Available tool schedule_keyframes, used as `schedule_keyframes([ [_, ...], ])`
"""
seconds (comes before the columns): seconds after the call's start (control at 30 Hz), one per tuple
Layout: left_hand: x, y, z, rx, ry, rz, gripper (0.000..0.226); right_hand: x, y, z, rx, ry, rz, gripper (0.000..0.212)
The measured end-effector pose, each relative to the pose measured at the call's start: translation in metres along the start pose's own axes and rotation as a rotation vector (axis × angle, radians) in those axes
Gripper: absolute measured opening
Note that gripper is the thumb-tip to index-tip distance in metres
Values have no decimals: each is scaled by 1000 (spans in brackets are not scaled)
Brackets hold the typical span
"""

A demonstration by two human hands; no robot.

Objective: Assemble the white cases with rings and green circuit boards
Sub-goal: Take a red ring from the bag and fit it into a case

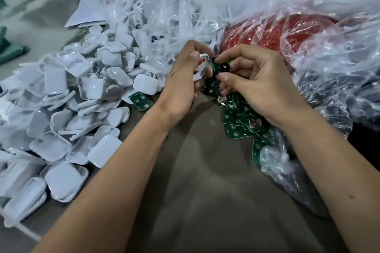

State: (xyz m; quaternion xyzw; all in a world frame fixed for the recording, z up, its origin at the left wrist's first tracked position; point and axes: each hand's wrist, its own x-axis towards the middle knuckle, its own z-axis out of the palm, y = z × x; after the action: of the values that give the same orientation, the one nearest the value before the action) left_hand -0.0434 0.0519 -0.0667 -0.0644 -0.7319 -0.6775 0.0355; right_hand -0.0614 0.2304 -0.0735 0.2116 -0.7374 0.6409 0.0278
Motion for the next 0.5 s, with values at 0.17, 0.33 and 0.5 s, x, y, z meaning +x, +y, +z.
schedule_keyframes([
  [0.17,-4,3,3,5,-23,-47,27,-1,1,1,48,89,50,24],
  [0.33,-4,0,2,57,-33,48,25,2,2,2,86,144,89,25],
  [0.5,-4,-2,2,218,27,186,38,2,1,-1,130,204,171,7],
])
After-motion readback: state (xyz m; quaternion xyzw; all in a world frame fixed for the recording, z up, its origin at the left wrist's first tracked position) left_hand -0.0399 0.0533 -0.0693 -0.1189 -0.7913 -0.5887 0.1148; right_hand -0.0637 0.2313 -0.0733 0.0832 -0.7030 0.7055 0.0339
